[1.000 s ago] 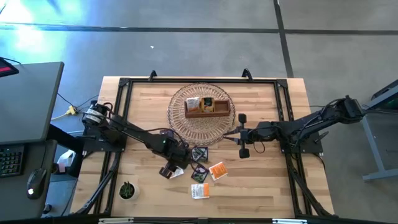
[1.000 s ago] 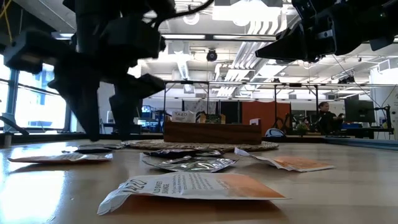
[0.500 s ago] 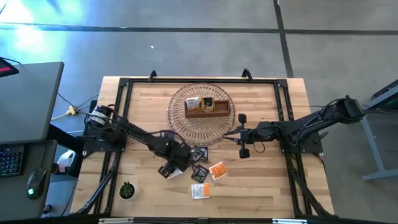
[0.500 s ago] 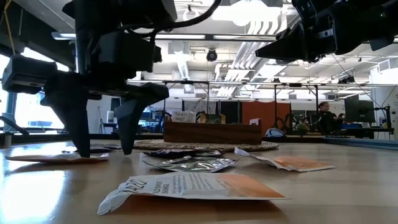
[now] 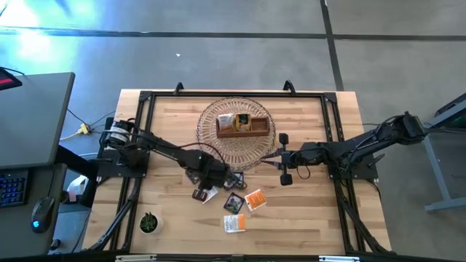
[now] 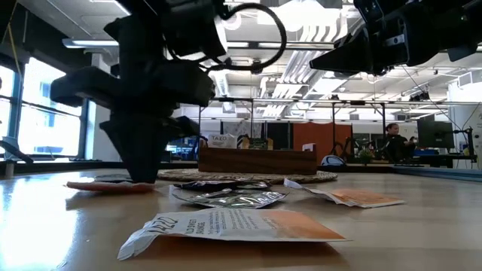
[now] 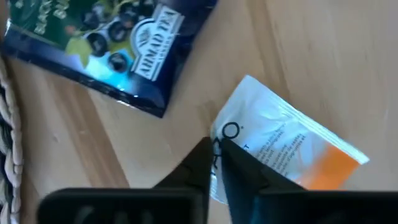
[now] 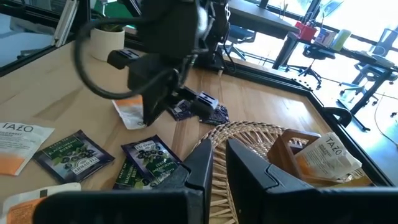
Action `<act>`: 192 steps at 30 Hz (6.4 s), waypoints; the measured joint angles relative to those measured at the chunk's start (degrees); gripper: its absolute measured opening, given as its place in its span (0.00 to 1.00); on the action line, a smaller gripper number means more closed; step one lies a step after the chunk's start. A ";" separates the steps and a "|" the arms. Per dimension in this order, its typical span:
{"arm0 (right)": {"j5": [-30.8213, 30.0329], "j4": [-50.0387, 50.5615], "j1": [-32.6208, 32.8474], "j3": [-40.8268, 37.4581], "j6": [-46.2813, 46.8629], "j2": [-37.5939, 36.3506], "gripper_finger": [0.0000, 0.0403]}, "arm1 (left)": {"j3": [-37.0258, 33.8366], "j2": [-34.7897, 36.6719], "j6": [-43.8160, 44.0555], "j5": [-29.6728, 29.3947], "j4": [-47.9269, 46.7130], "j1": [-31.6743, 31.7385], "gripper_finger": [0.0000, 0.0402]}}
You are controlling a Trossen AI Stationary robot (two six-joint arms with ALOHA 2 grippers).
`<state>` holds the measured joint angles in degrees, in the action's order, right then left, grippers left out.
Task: Pick & Place Tea
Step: Put the white tea bag into the left section of the wooden organizer
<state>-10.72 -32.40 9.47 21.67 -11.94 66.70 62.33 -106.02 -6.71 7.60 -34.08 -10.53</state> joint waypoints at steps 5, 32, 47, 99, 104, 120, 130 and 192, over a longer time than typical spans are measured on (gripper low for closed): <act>-0.02 0.00 0.00 0.00 0.00 0.00 0.10 | 0.16 -0.04 6.44 1.22 0.42 1.91 0.02; -0.02 -0.02 0.02 0.00 0.09 0.00 0.10 | 18.18 0.90 20.36 -53.23 -15.74 4.22 0.00; -0.02 0.00 0.01 0.00 0.02 0.00 0.10 | 18.27 0.93 21.65 -57.86 -5.11 18.54 0.00; 2.35 -0.02 3.26 0.02 1.53 0.11 0.33 | 29.33 -1.44 23.64 -31.15 -14.42 16.73 0.38; -0.73 -4.42 5.67 0.03 3.88 2.08 0.41 | 29.20 1.53 27.04 -34.21 -17.88 14.73 0.38; -9.32 20.89 12.44 28.27 17.85 27.19 0.38 | 29.16 6.77 33.62 -44.28 -26.11 11.94 0.38; -14.89 43.19 18.33 42.64 35.84 35.20 0.35 | 29.14 6.69 34.02 -49.51 -28.47 11.92 0.38; -21.67 48.68 25.11 43.30 42.65 50.02 0.03 | 29.11 6.60 40.01 -54.75 -36.35 11.99 0.38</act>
<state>-32.40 16.27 34.59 64.97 30.71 116.72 91.44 -99.42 33.30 -47.15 -70.43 1.46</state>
